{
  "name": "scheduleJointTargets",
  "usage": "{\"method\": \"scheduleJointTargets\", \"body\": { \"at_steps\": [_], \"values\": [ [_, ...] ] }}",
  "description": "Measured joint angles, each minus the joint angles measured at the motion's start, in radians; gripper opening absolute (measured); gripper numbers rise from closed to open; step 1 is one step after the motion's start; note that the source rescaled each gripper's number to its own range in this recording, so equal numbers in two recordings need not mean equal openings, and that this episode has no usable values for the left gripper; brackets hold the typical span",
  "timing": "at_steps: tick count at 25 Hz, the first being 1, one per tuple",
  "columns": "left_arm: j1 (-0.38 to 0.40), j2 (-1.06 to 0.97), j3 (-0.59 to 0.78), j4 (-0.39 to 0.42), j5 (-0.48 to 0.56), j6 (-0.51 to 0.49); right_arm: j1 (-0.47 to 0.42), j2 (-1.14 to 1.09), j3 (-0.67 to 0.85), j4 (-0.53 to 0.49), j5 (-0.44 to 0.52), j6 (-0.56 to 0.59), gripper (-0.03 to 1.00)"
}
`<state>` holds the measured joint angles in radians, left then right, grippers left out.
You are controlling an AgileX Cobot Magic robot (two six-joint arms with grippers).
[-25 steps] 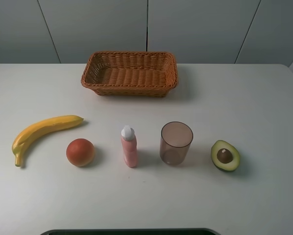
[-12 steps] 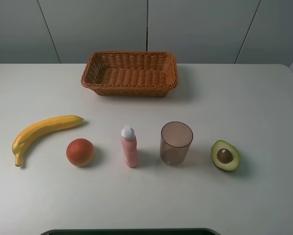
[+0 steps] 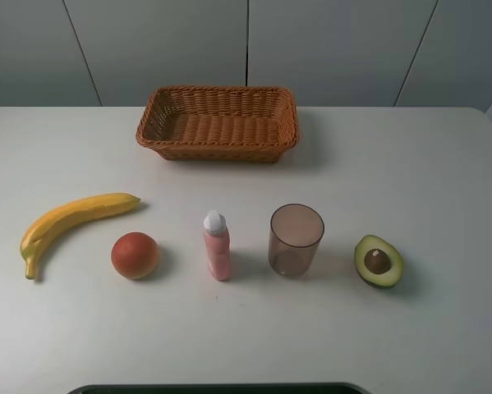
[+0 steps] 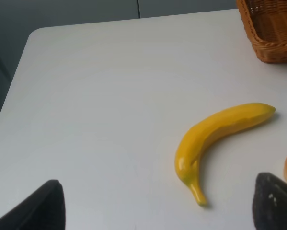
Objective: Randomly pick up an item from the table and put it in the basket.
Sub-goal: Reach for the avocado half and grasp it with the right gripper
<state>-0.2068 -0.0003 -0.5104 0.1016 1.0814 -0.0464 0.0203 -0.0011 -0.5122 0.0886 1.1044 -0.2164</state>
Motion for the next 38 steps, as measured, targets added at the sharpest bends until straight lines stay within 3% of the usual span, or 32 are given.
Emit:
{"method": "scheduleJointTargets", "body": {
  "at_steps": [26,33,38],
  "values": [
    [0.000,0.000,0.000,0.000,0.000,0.000,0.000,0.011,-0.023,0.004,-0.028,0.035,1.00],
    [0.000,0.000,0.000,0.000,0.000,0.000,0.000,0.423,-0.288,0.013,-0.014,0.048,1.00],
    [0.000,0.000,0.000,0.000,0.000,0.000,0.000,0.779,-0.443,0.087,-0.001,0.031,1.00]
  ]
}}
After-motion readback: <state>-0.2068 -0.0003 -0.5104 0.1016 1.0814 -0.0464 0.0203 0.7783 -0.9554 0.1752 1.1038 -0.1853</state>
